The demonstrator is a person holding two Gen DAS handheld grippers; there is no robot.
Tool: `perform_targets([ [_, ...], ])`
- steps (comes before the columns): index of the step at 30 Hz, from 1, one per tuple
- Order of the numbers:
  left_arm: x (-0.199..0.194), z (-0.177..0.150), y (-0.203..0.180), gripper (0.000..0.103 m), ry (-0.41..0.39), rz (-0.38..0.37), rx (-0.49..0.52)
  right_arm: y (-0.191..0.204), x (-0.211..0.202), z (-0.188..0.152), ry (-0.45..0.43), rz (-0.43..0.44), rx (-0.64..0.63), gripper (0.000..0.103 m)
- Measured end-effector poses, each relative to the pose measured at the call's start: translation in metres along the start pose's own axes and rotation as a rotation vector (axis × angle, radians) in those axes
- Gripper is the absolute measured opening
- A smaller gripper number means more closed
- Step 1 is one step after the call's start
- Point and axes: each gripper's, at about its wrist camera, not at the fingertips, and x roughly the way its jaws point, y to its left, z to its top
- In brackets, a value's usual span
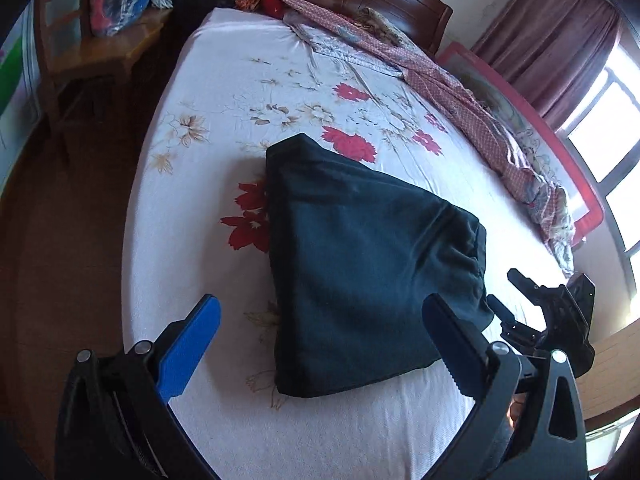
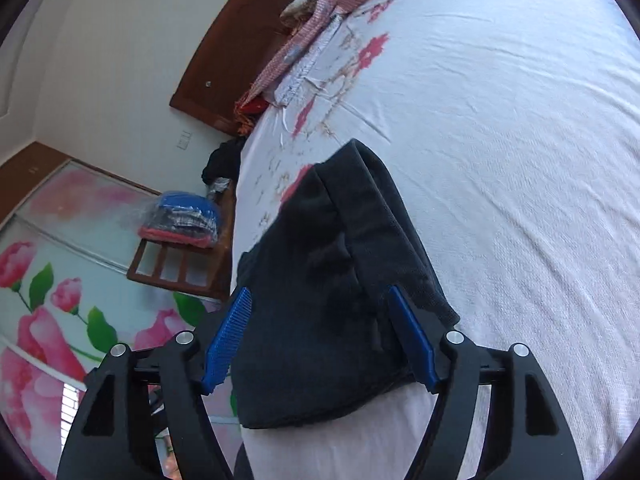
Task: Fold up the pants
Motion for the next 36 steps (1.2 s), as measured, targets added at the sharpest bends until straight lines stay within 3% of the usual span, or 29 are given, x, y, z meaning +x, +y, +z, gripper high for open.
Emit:
perform_targets([
  [2, 0.001, -0.005, -0.006, 0.101, 0.014, 0.093, 0.016, 0.005, -0.015, -0.001, -0.027, 0.036, 0.034, 0.07],
  [5, 0.002, -0.02, -0.004, 0.101, 0.015, 0.161, 0.008, 0.029, -0.045, -0.016, -0.058, -0.013, -0.053, 0.083],
  [6, 0.001, -0.025, -0.003, 0.101, 0.013, 0.173, -0.005, 0.035, -0.051, -0.024, -0.049, -0.014, -0.089, 0.083],
  [11, -0.005, -0.045, 0.002, 0.101, -0.01, 0.195, -0.043, 0.036, -0.062, -0.065, 0.029, -0.114, -0.144, 0.083],
  [13, -0.007, -0.052, 0.003, 0.101, -0.007, 0.2, -0.042, 0.028, -0.061, -0.081, 0.07, -0.194, -0.145, 0.083],
  [19, -0.019, -0.07, -0.014, 0.101, -0.054, 0.277, 0.064, 0.026, -0.054, -0.108, 0.113, -0.325, -0.216, 0.083],
  [29, -0.035, -0.086, -0.032, 0.101, -0.085, 0.295, 0.124, 0.056, -0.026, -0.118, 0.065, -0.513, -0.415, 0.083],
  [36, -0.029, -0.091, -0.029, 0.101, -0.079, 0.323, 0.132, 0.096, 0.001, -0.115, -0.002, -0.548, -0.569, 0.084],
])
